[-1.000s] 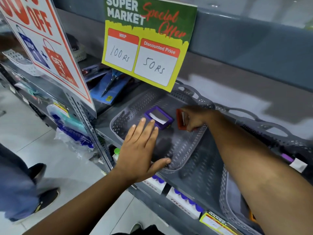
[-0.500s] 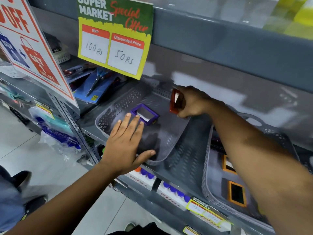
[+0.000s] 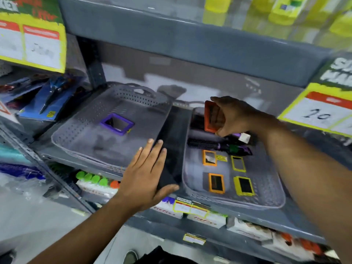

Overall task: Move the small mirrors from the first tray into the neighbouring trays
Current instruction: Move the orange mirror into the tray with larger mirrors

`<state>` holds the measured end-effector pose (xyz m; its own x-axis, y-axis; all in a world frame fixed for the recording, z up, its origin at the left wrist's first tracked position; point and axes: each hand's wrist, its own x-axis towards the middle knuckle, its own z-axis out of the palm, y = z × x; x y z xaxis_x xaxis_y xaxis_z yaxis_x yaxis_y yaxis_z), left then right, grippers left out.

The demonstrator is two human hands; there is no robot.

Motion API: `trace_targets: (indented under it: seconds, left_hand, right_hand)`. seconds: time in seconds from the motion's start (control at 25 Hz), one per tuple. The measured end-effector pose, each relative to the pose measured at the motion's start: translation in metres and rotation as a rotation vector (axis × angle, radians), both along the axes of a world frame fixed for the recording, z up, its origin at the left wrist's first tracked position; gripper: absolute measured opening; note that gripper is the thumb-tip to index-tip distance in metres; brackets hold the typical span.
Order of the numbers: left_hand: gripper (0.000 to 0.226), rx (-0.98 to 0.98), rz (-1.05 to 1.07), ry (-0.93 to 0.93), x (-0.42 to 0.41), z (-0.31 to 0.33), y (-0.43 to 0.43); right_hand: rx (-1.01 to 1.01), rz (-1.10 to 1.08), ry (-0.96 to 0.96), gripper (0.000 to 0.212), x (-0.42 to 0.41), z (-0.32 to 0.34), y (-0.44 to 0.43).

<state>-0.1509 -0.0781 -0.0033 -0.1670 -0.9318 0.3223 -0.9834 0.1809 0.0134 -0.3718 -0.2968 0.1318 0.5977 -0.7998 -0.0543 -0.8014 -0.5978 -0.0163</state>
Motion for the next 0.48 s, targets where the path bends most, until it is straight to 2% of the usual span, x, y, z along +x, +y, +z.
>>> trace_targets:
  seconds: [0.12, 0.2, 0.28, 0.44, 0.48]
  left_hand:
    - [0.095, 0.043, -0.075, 0.013, -0.024, -0.016, 0.001]
    - [0.099, 0.076, -0.089, 0.021, -0.035, -0.025, -0.001]
    - [0.106, 0.122, -0.069, 0.052, -0.039, -0.034, -0.001]
    - [0.115, 0.192, -0.041, 0.087, -0.05, -0.053, -0.002]
    - [0.115, 0.198, -0.026, 0.082, -0.053, -0.056, -0.002]
  right_hand:
    - [0.164, -0.169, -0.008, 0.082, -0.061, -0.003, 0.009]
    - [0.258, -0.259, 0.02, 0.069, -0.102, -0.001, 0.016]
    - [0.26, -0.27, 0.021, 0.068, -0.133, 0.003, 0.024]
    - [0.091, -0.233, -0.041, 0.092, -0.196, 0.005, 0.033]
    - [0.073, -0.249, -0.028, 0.093, -0.209, 0.003, 0.036]
